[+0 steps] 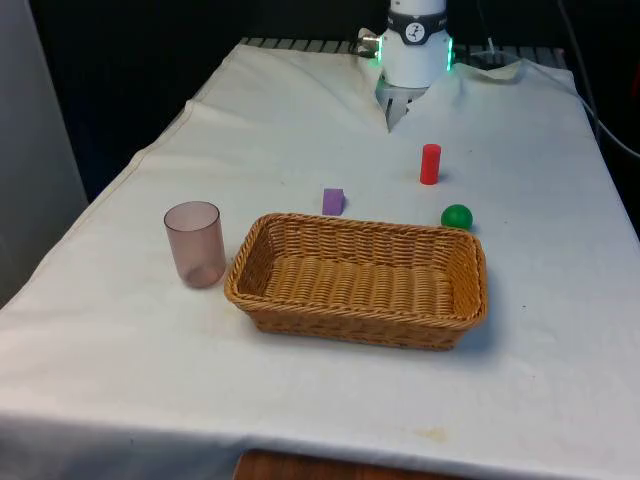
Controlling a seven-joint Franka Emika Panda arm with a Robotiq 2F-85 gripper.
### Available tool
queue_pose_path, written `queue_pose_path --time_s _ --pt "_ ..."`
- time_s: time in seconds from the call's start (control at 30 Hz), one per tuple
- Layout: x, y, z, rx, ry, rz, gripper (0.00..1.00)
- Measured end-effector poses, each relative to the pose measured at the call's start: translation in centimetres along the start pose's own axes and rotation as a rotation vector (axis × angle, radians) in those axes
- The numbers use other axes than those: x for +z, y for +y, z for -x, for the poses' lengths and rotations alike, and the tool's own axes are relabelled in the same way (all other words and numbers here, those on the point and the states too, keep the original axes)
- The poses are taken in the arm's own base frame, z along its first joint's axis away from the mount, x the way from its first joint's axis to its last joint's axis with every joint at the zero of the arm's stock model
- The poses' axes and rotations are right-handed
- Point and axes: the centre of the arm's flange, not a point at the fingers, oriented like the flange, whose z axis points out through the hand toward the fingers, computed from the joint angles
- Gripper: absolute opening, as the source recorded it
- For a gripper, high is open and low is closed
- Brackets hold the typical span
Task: Pick up the triangular block and place it into the basket.
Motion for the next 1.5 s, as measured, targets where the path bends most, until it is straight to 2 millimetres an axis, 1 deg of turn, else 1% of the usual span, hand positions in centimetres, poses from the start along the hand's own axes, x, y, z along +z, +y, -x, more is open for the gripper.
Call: queue_pose_path --time_s 0.17,0.33,0.47,0.53,0.77,0.93,1.1,1.17,1.4,1.47,1.5 --pt "0.3 -0.7 0.1 -0.005 -0.006 0.006 1.0" --pt "0.6 -0.7 0.0 -0.005 -0.002 0.007 1.0" --pt "1.6 -0.9 0.2 -0.002 0.001 0.008 1.0" --pt "1.7 -0.9 0.4 0.0 0.003 0.01 1.0" --pt "3.4 -0.8 1.9 0.008 0.019 0.012 1.0" --pt "4.3 -0.6 2.6 0.007 0.029 0.017 1.0" --pt "5.5 -0.1 3.6 0.006 0.049 0.028 1.0" --pt "5.5 -0.1 3.6 0.006 0.049 0.028 1.0" --pt "7.5 0.8 5.1 0.004 0.079 0.041 1.0" --pt "7.5 0.8 5.1 0.004 0.079 0.041 1.0" --pt "7.9 1.0 5.4 0.005 0.086 0.042 1.0"
